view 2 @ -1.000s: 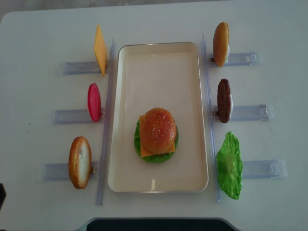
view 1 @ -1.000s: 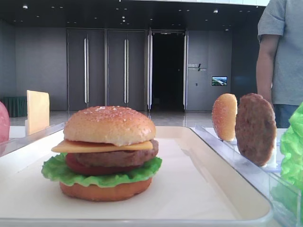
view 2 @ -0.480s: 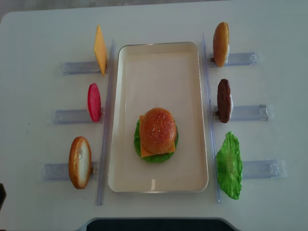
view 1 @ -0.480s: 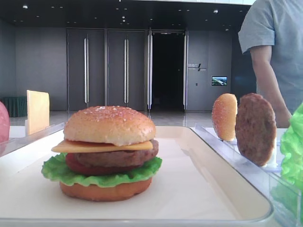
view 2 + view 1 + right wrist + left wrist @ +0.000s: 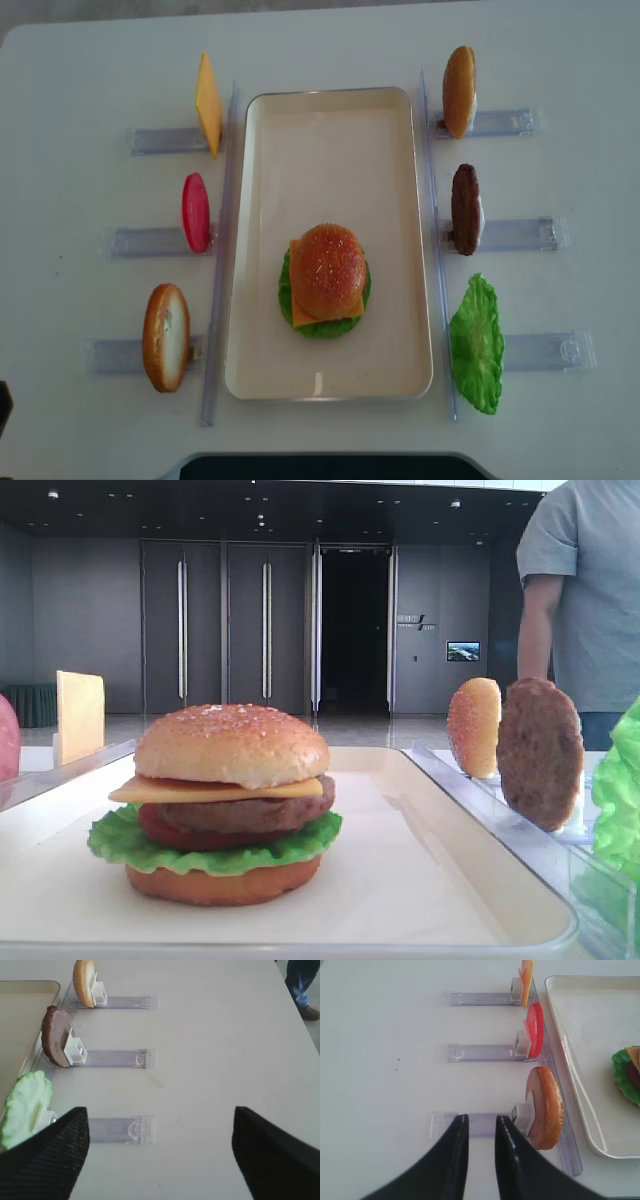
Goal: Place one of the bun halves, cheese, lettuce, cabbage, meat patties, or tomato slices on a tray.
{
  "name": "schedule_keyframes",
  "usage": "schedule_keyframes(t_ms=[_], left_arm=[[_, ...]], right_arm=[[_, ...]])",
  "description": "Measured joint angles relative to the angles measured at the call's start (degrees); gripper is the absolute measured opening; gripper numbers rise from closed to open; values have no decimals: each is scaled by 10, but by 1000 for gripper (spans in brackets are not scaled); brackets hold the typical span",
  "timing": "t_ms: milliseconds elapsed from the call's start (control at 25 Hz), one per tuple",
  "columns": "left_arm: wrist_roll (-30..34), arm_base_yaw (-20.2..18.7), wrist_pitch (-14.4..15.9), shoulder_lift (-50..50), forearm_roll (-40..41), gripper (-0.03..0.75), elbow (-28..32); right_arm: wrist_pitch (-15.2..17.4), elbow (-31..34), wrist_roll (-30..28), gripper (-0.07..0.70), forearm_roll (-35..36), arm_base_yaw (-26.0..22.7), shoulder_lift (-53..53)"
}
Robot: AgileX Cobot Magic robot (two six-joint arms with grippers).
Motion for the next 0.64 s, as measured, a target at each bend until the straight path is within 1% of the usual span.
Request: schedule_keyframes(t_ms=[640], left_arm=[[0, 0, 0, 0, 0, 140, 0]], right_arm=[[0, 0, 0, 554, 0, 0, 0]])
